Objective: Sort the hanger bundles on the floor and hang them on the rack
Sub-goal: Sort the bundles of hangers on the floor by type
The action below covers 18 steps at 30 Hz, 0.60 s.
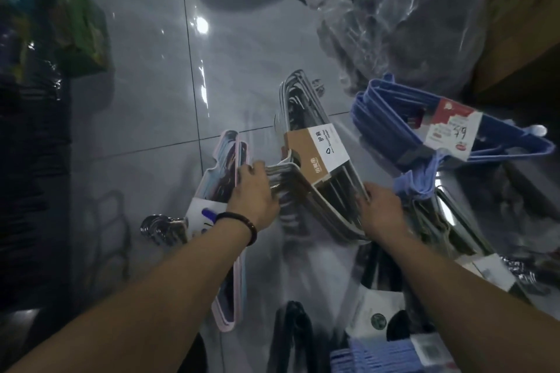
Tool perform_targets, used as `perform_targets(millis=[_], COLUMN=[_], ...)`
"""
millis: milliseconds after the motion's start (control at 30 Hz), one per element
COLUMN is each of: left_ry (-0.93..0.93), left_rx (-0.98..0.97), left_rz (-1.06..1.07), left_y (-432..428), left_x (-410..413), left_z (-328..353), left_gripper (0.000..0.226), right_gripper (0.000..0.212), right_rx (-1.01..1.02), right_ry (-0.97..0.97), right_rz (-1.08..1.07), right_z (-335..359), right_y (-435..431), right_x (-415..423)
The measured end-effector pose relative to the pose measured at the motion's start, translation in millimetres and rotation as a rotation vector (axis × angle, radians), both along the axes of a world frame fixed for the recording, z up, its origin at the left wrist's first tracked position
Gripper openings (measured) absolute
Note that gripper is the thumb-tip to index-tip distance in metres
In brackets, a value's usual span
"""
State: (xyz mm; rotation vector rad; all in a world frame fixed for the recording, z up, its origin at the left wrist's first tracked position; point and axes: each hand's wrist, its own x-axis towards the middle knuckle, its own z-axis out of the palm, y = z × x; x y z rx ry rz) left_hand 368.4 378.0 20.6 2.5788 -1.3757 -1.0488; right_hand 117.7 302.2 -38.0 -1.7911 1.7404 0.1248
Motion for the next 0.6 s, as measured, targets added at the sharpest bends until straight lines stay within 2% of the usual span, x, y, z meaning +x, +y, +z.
perform_targets(millis=[100, 233, 333, 400, 467, 600], left_ry=[-0.012, -0.084, -0.186, -0.200, -0.082, 0.260], left_rx=[0.002, 0.007, -0.102, -0.216, -0.233, 0.034], left_rz=[0.054, 0.063, -0.028, -0.136, -0.183, -0.211], left_y=[3, 10, 26, 41, 58, 101], left_x=[-1, -9, -29, -57, -96, -181], left_z=[-4, -2, 7, 15, 20, 18], left_gripper=[0.058, 0.056, 0.062, 0.054, 0.043, 0.031], right_gripper=[0.015, 0.039, 0.059, 0.054, 0.045, 0.030], right_rx=[0.031, 0.154, 0.124, 0.042, -0.020, -0.077], right_ry=[0.008, 0.038, -0.006, -0.073, -0.108, -0.062], right_rz=[0.080, 0.140, 0.034, -0.079, -0.189, -0.380], right_z=[5, 18, 40, 58, 76, 94], right_y=[-3, -9, 8, 30, 56, 115], right_x=[-1, -4, -15, -31, -55, -130])
